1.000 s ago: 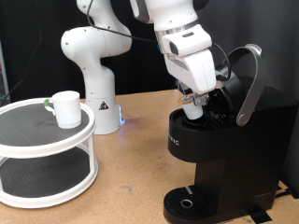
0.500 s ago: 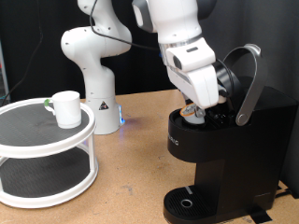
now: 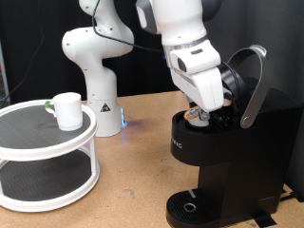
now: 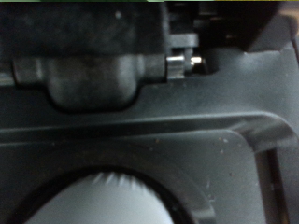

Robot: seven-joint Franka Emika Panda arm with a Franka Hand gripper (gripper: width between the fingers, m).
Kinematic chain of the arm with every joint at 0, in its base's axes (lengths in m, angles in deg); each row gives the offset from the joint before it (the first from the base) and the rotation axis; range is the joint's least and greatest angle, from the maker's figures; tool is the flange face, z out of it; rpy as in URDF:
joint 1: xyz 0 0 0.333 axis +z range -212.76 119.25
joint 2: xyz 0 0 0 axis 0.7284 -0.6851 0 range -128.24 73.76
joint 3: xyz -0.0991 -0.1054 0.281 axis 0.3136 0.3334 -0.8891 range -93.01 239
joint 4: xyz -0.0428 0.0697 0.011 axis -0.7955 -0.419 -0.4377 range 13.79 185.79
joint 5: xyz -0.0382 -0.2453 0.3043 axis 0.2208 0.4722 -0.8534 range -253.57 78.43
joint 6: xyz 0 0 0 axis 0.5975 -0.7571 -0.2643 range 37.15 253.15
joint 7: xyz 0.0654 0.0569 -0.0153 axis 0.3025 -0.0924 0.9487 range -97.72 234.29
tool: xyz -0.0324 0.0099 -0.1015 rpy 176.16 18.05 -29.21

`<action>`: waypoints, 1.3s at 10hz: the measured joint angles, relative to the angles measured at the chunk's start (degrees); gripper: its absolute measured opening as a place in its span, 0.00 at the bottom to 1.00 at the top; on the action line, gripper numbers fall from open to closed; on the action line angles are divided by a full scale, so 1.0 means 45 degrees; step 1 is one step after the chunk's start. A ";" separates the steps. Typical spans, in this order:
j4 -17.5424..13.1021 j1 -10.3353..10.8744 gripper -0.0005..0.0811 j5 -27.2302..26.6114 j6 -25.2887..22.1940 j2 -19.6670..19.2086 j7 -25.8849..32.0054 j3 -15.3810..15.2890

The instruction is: Make a cup of coffee with the keurig machine

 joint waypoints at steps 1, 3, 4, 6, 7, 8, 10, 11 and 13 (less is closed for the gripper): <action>-0.0008 0.0001 0.54 0.0116 -0.0002 0.0001 0.0000 -0.0010; -0.0009 0.0002 0.54 0.0228 0.0061 0.0003 0.0000 -0.0031; -0.0008 0.0002 0.54 0.0285 0.0088 0.0003 0.0000 -0.0037; 0.0133 0.0046 0.68 0.0405 0.0493 -0.0287 -0.0001 -0.0128; 0.0151 0.0060 0.85 0.0405 0.0806 -0.0495 -0.0004 -0.0210; 0.0107 0.0063 0.85 0.0403 0.1026 -0.0569 -0.0009 -0.0261; 0.0104 0.0061 0.99 0.0370 0.1071 -0.0574 -0.0015 -0.0277; 0.0104 0.0061 0.99 0.0323 0.1073 -0.0575 -0.0015 -0.0277; 0.0111 0.0057 0.99 -0.0029 0.1072 -0.0570 0.0043 -0.0277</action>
